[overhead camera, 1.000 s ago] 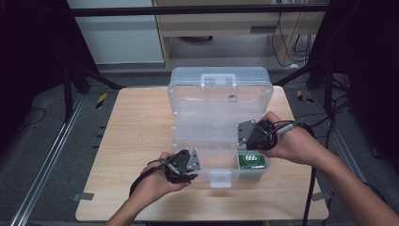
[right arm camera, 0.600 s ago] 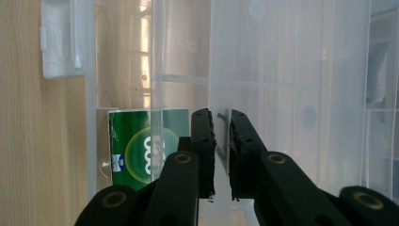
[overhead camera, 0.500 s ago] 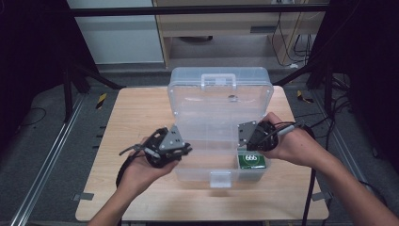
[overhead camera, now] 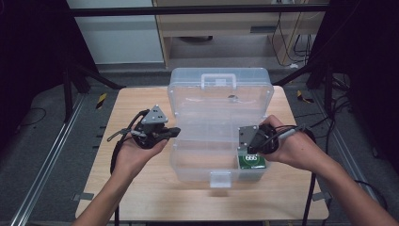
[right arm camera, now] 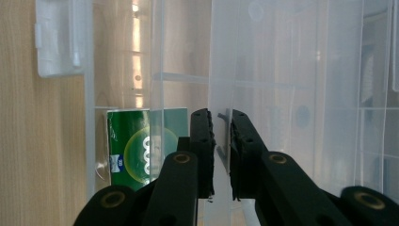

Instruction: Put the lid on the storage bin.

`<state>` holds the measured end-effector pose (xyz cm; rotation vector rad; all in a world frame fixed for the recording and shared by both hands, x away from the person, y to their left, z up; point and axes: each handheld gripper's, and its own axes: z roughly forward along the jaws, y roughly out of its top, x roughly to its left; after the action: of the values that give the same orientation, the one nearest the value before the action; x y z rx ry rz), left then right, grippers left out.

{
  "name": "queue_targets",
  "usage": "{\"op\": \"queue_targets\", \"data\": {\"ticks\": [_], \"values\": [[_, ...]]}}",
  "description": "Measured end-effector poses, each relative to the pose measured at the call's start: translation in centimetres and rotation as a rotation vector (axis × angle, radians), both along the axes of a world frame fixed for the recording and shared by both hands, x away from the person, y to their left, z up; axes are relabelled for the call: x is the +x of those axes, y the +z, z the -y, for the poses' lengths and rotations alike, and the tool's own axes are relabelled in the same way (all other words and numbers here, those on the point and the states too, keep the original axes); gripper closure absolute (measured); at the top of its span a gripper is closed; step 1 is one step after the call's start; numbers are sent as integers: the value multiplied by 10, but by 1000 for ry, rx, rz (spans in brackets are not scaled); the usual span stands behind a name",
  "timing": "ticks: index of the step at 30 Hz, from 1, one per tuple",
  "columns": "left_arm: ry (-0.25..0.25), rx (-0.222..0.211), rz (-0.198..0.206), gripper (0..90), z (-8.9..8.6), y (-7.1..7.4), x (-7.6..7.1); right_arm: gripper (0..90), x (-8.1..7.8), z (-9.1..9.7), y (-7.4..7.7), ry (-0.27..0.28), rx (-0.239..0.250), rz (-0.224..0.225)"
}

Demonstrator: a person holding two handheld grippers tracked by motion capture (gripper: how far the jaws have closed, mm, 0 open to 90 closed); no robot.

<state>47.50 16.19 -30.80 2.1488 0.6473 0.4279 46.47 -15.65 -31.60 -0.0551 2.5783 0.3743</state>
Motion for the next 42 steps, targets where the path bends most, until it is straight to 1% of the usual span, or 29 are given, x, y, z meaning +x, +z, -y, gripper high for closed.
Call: {"op": "queue_targets", "data": {"ticks": [1,4,9,11,14,18,26,28,30,34,36,42], "values": [[-3,-8,2,900,0,1,0,818,-1,0,0,1,1,-1],[0,-13,15,900,0,5,-1,819,-1,0,-1,11,2,-4],[7,3,37,900,2,12,1,818,-3,0,-2,10,-1,-5],[17,5,47,900,1,14,2,818,-4,0,-3,9,3,-9],[28,11,53,900,-1,17,6,817,-4,1,-3,5,2,-9],[44,1,55,900,-3,20,11,816,-4,1,-4,14,3,-9],[63,2,50,900,-7,22,17,814,-6,1,-5,14,6,-14],[80,-24,38,900,-9,22,21,812,-7,2,-6,13,6,-16],[88,-36,32,900,-11,23,23,812,-7,2,-6,17,9,-18],[98,-41,28,900,-13,26,27,811,-8,1,-7,18,0,-17],[100,-50,24,900,-13,26,29,810,-9,1,-7,18,1,-19],[106,-53,18,900,-14,25,31,811,-11,2,-10,21,3,-30]]}}
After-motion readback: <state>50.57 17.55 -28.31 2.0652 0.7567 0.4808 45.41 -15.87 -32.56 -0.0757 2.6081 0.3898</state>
